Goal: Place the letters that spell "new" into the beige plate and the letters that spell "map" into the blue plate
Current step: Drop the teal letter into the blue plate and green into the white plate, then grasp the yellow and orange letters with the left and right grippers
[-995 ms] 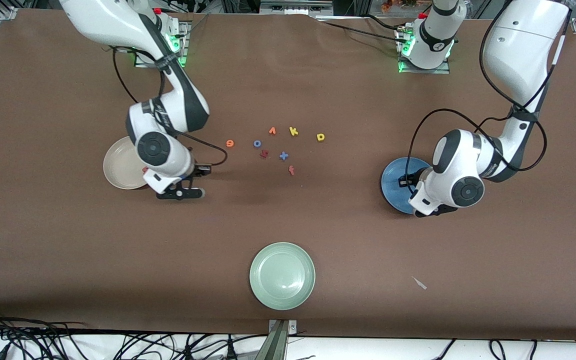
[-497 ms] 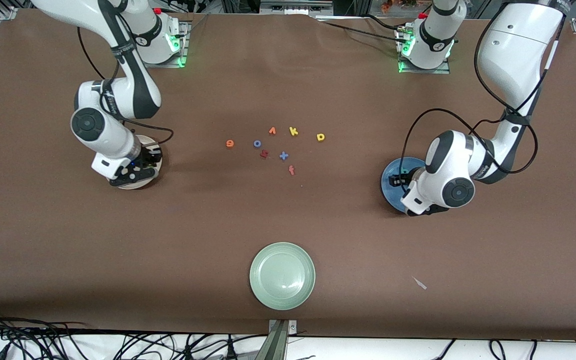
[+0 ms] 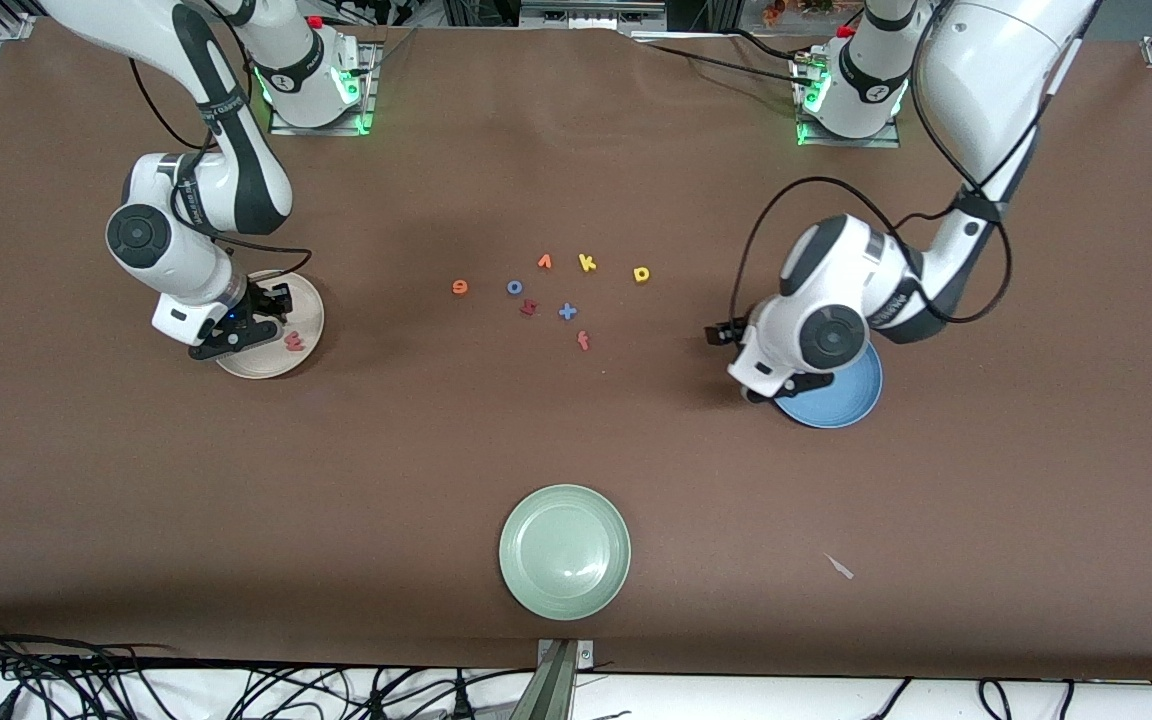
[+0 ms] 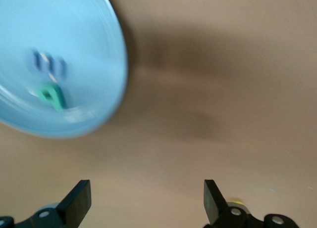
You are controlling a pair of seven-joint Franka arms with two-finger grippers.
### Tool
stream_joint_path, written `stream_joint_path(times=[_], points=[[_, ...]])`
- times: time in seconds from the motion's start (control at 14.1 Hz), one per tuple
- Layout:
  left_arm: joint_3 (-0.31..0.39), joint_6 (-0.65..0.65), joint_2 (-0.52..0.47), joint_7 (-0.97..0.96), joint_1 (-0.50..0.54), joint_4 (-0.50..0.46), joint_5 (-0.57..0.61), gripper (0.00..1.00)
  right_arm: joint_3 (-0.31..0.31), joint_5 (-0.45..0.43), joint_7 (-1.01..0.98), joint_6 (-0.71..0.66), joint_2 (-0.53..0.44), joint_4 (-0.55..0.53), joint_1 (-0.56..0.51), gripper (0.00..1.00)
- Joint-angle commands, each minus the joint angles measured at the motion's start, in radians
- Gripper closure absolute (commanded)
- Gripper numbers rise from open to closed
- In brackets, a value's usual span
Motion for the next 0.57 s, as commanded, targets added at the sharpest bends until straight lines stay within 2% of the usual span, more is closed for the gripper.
stream_joint_path(times=[0.0, 0.28, 0.5], points=[[-0.08, 0.04, -0.018, -0.101, 0.003, -0.051, 0.005, 0.0, 0.073, 0.013, 0.155, -0.066, -0.056, 0.005, 0.013, 0.0], [-0.181, 0.129, -0.023, -0.139, -0.014, -0.102, 0.046, 0.0, 0.218, 0.015, 0.437, -0.045, -0.047, 0.025, 0.013, 0.0], [-0.197, 0.273, -0.047, -0.159, -0.048, -0.215, 0.112, 0.0, 0.328, 0.015, 0.641, 0.005, -0.021, 0.03, 0.014, 0.0]])
